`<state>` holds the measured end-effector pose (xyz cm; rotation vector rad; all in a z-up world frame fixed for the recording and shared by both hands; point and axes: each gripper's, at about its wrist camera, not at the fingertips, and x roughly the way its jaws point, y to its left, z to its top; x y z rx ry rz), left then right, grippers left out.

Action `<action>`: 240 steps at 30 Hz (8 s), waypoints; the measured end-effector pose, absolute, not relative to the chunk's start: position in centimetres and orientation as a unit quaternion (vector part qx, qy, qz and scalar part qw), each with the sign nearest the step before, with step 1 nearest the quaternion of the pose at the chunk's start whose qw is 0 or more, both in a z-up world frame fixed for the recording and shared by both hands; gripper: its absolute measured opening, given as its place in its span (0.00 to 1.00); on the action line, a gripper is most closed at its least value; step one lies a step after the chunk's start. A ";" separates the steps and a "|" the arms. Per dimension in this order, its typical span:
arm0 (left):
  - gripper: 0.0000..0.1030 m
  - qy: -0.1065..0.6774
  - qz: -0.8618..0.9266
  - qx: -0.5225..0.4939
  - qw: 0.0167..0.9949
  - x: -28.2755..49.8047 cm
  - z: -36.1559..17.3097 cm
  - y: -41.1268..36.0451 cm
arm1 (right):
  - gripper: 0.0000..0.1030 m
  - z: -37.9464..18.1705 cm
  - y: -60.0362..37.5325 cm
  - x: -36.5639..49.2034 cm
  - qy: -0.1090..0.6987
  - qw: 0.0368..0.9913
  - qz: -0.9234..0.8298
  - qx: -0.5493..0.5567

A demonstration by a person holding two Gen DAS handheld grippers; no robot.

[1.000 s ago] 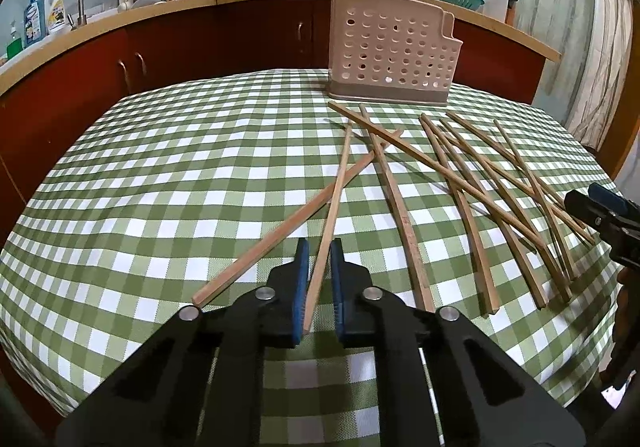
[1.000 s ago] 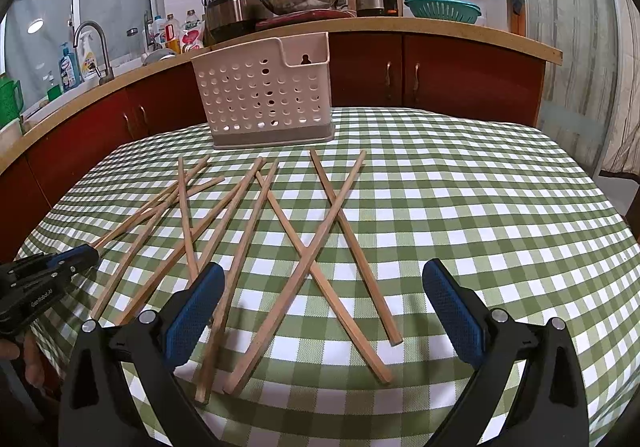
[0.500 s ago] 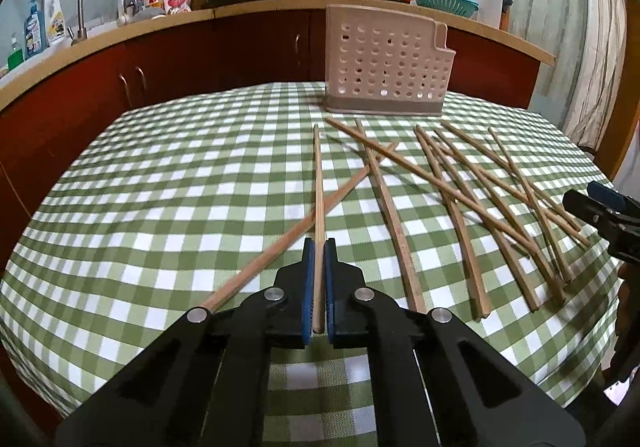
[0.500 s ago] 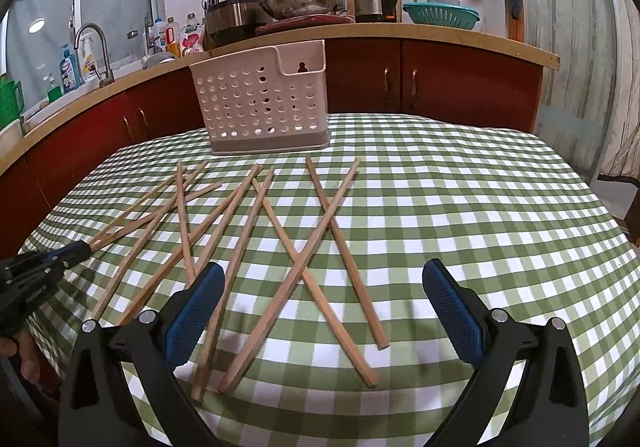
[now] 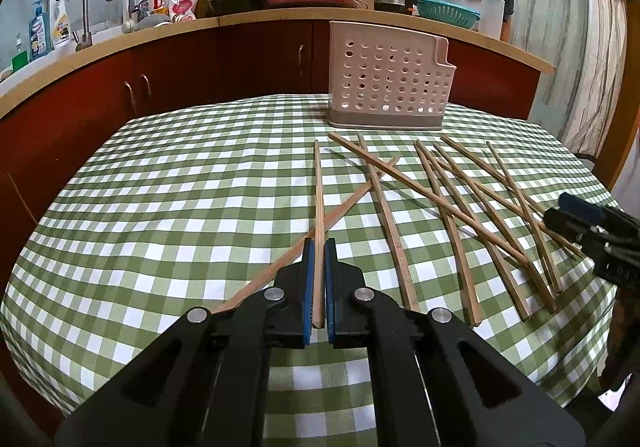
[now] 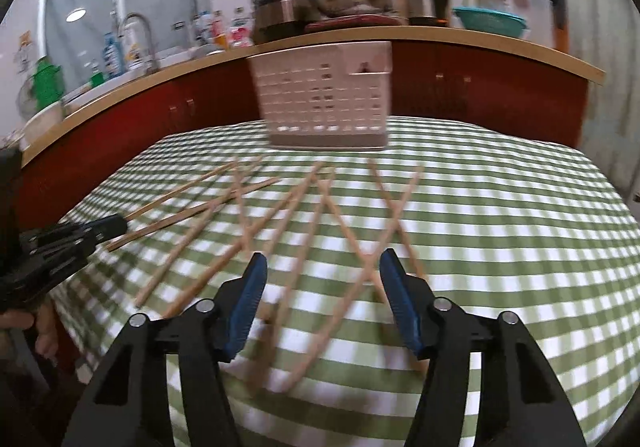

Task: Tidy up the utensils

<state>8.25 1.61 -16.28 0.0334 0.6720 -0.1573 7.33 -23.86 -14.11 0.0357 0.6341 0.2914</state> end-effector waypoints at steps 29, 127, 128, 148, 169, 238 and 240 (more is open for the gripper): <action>0.05 0.332 -0.076 0.006 0.940 8.3 -16.3 2.2 | 0.07 -16.0 -20.5 7.9 0.345 0.914 0.216 -0.003; 0.05 0.109 -0.145 0.000 0.983 21.2 7.6 -2.5 | 0.06 10.0 -25.5 20.1 -0.006 0.989 0.146 0.000; 0.05 0.114 -0.145 0.000 0.983 21.6 7.3 -2.6 | 0.06 9.8 -25.6 20.6 -0.006 0.990 0.144 0.001; 0.40 0.227 -0.145 -0.002 0.963 26.8 -0.7 -2.9 | 0.12 1.6 -26.0 27.5 0.083 0.986 0.137 0.043; 0.73 0.219 -0.078 -0.006 0.973 16.6 -3.8 1.2 | 0.56 -0.9 -28.4 13.8 0.111 0.992 0.057 0.030; 0.09 0.349 -0.129 0.047 0.927 6.9 -19.2 -2.1 | 0.07 -16.7 -25.8 4.7 0.287 0.953 0.087 0.041; 0.08 0.344 -0.127 0.049 0.929 6.7 -19.0 -2.2 | 0.07 -16.6 -25.7 4.6 0.284 0.954 0.087 0.039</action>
